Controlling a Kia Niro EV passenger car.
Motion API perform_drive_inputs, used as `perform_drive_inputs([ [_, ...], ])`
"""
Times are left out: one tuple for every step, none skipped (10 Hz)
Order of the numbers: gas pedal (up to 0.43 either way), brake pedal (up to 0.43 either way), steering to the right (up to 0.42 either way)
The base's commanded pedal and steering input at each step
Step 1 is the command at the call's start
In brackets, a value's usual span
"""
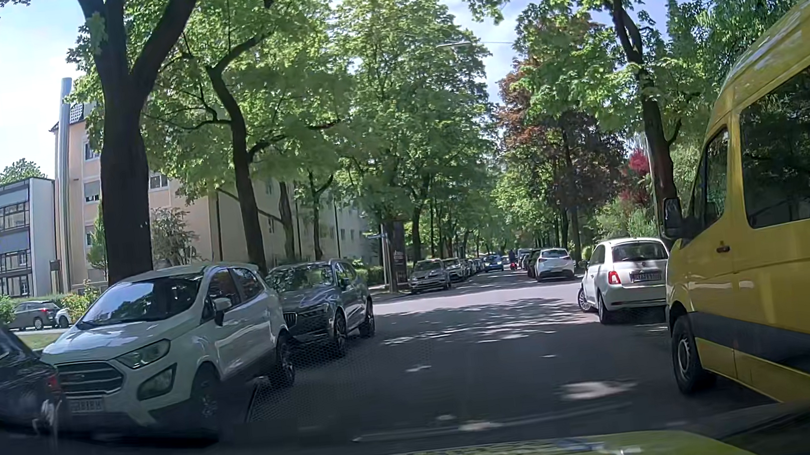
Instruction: Follow the waypoints while adhering to traffic rules and regulations
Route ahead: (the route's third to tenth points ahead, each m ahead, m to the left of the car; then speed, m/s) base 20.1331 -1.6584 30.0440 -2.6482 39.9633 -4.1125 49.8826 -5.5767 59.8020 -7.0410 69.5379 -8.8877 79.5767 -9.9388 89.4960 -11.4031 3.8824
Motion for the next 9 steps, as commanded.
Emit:
perform_drive_inputs([
  [0.220, 0.000, 0.079],
  [0.209, 0.000, 0.079],
  [0.189, 0.000, 0.079],
  [0.177, 0.000, 0.079],
  [0.169, 0.000, 0.078],
  [0.157, 0.000, 0.078],
  [0.138, 0.000, 0.075],
  [0.130, 0.000, 0.068],
  [0.118, 0.000, 0.056],
])
